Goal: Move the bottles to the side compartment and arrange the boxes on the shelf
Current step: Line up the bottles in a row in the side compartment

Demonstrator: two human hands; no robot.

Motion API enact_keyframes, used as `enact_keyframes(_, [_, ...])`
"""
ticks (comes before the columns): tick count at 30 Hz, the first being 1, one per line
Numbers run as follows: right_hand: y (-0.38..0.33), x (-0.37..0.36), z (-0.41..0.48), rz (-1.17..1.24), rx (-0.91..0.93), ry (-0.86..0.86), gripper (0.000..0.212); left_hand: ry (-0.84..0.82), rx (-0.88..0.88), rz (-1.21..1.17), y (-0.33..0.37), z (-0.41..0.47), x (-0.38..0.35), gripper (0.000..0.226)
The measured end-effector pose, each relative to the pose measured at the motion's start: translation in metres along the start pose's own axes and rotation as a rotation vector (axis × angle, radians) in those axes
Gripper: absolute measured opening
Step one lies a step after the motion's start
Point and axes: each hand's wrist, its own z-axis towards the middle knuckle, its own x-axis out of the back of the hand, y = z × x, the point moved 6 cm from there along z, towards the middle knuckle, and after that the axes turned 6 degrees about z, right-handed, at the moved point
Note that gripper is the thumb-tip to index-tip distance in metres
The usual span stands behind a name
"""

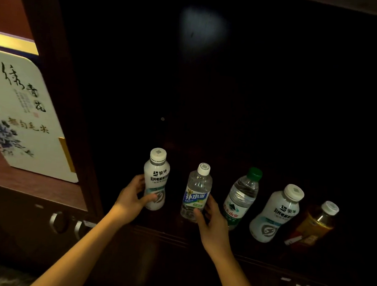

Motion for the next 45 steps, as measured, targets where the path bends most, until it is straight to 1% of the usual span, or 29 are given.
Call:
enact_keyframes(3, [0.001,-0.002,0.001,0.018,-0.011,0.026,0.062,-0.092,-0.009,-0.045,0.001,0.004,0.002,0.060])
enact_keyframes(11, [0.006,-0.004,0.001,0.052,-0.035,0.058,0.060,-0.185,-0.046,0.030,0.004,0.009,0.006,0.050])
enact_keyframes(15, [0.005,-0.005,0.000,0.059,-0.038,0.058,0.061,-0.191,-0.069,0.036,0.006,0.009,0.003,0.047])
enact_keyframes(24, [0.005,-0.006,0.000,0.051,-0.012,0.063,0.060,-0.186,-0.059,0.025,0.004,0.008,-0.002,0.049])
enact_keyframes(33, [0.005,-0.005,0.001,0.073,-0.002,0.064,0.061,-0.236,-0.075,0.029,0.018,0.007,-0.040,0.056])
enact_keyframes(37, [0.006,0.001,-0.006,0.089,-0.016,0.069,0.055,-0.227,-0.078,0.018,0.016,0.006,-0.046,0.055])
enact_keyframes(38, [0.009,0.005,-0.012,0.084,-0.032,0.098,0.049,-0.225,-0.074,0.015,0.014,0.007,-0.046,0.054])
enact_keyframes(40, [0.015,0.021,-0.026,0.014,-0.019,0.230,0.028,-0.218,-0.078,0.013,0.013,0.008,-0.046,0.053])
enact_keyframes(41, [0.018,0.032,-0.034,-0.028,-0.003,0.299,0.023,-0.215,-0.085,0.015,0.013,0.008,-0.046,0.051])
enact_keyframes(44, [0.025,0.065,-0.049,-0.102,0.066,0.475,0.019,-0.196,-0.084,0.003,0.011,0.008,-0.048,0.048])
enact_keyframes(45, [0.025,0.074,-0.051,-0.129,0.080,0.515,0.022,-0.188,-0.079,-0.003,0.010,0.007,-0.049,0.046])
